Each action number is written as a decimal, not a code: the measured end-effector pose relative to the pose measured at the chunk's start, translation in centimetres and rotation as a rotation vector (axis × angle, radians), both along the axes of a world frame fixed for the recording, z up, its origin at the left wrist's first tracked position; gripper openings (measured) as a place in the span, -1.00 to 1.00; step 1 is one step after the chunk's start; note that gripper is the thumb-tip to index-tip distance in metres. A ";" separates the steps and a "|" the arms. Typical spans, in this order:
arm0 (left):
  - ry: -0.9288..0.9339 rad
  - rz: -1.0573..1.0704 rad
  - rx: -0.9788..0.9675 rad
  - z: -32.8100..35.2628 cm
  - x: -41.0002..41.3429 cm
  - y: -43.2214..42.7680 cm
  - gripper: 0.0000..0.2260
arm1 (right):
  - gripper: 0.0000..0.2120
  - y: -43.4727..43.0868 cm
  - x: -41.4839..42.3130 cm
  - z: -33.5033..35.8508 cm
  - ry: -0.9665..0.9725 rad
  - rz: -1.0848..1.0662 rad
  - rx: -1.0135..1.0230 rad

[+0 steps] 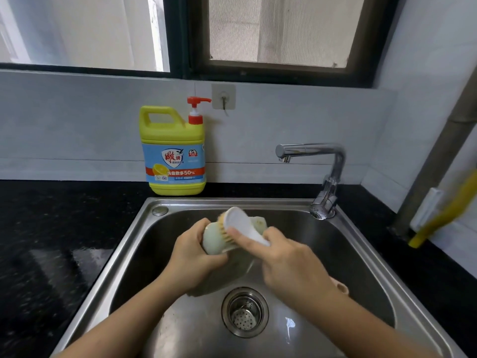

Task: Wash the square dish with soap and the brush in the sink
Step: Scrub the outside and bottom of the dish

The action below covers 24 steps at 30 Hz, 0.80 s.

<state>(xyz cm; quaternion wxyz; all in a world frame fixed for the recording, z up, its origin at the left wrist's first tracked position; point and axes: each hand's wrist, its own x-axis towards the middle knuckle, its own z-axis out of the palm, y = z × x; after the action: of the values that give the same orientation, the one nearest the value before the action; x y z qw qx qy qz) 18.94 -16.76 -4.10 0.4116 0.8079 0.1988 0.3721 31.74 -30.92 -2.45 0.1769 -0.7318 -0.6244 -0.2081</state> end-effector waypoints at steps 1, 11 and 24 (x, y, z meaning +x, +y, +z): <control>0.004 0.006 -0.008 0.1 -0.1 0.1 -0.68 | -0.27 0.0 1.0 0.3 0.038 -0.081 -0.047; -0.004 0.000 0.024 0.1 0.1 0.3 -0.69 | -0.36 -0.6 2.4 0.6 0.201 -0.105 -0.096; -0.032 -0.003 -0.035 0.0 0.0 0.4 -0.67 | -0.43 -0.4 6.3 -0.1 0.352 -0.263 -0.196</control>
<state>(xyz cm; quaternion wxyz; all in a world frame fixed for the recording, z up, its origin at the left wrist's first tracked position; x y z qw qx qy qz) 18.89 -16.34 -4.09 0.4293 0.7948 0.1977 0.3807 38.05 -31.27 -2.53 0.1823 -0.8455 -0.5005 -0.0369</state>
